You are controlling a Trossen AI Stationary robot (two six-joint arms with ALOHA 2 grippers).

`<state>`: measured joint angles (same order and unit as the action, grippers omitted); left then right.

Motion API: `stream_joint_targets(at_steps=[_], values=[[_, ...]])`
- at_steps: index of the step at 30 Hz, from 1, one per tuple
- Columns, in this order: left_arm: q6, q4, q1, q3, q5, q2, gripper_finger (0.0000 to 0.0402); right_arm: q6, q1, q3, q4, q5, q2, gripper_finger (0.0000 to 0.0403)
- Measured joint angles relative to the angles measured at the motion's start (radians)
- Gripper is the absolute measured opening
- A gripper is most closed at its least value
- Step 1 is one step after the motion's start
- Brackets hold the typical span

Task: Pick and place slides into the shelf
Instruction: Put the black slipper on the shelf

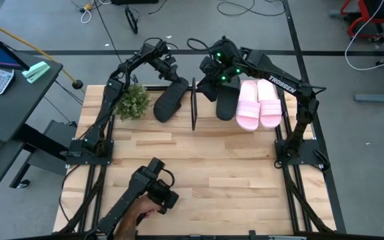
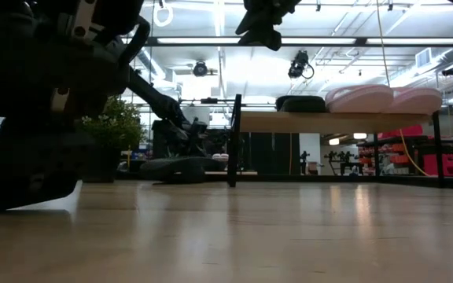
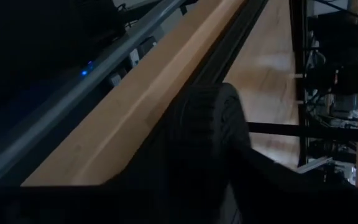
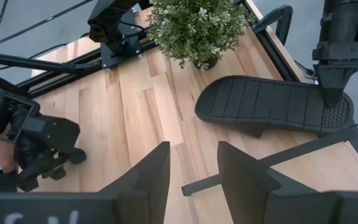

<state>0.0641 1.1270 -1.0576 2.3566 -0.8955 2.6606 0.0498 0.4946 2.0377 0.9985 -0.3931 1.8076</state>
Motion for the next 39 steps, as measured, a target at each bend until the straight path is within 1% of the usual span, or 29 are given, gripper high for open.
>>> stream_joint_targets(at_steps=[2, 3, 6, 9, 10, 16, 19, 22, 24, 27, 30, 33, 36, 37, 39], values=[[0.002, 0.001, 0.0, 0.0, -0.005, 0.0, 0.0102, -0.002, 0.0, 0.0, 0.0, 0.0, 0.0, 0.0139], [0.004, 0.001, 0.0, 0.0, -0.007, 0.0, 0.0089, -0.005, 0.0, 0.0, 0.0, 0.0, 0.0, 0.0139], [0.024, 0.006, -0.001, 0.001, -0.032, -0.001, 0.0089, -0.009, 0.0, 0.0, 0.0, 0.007, 0.0, 0.0139], [0.038, 0.011, -0.009, 0.0, -0.118, -0.004, 0.0089, -0.011, 0.0, 0.0, 0.0, 0.019, 0.0, 0.0139], [0.04, 0.01, -0.012, -0.001, -0.124, -0.011, 0.0088, -0.016, 0.001, 0.0, 0.0, 0.019, 0.0, 0.0139], [0.041, -0.034, -0.049, -0.001, -0.1, -0.117, 0.0087, -0.022, 0.0, 0.0, 0.013, 0.02, 0.0, 0.0139], [0.035, -0.081, -0.071, -0.001, -0.076, -0.18, 0.0085, -0.027, 0.0, 0.0, 0.018, 0.021, 0.0, 0.0139], [0.025, -0.166, -0.087, -0.001, -0.062, -0.263, 0.0085, -0.028, 0.001, 0.0, 0.021, 0.021, 0.0, 0.0139], [0.015, -0.25, -0.088, -0.001, -0.038, -0.321, 0.0085, -0.034, 0.001, 0.0, 0.034, 0.02, -0.004, 0.0139], [0.012, -0.41, -0.08, -0.001, -0.001, -0.404, 0.0085, -0.051, 0.005, 0.0, 0.07, 0.018, -0.024, 0.0139], [0.037, -0.584, -0.048, -0.001, 0.04, -0.48, 0.0084, -0.053, 0.016, 0.0, 0.086, 0.018, -0.064, 0.0139], [0.106, -0.713, 0.009, 0.0, 0.076, -0.537, 0.0083, -0.051, 0.035, 0.0, 0.087, 0.019, -0.115, 0.0139], [0.212, -0.787, 0.082, 0.0, 0.091, -0.572, 0.0083, -0.048, 0.057, 0.0, 0.086, 0.021, -0.181, 0.0139], [0.246, -0.804, 0.108, 0.0, 0.112, -0.58, 0.0083, -0.047, 0.064, 0.0, 0.086, 0.024, -0.206, 0.0139], [0.319, -0.826, 0.167, 0.0, 0.187, -0.586, 0.0083, -0.047, 0.079, 0.0, 0.086, 0.026, -0.255, 0.0139]])
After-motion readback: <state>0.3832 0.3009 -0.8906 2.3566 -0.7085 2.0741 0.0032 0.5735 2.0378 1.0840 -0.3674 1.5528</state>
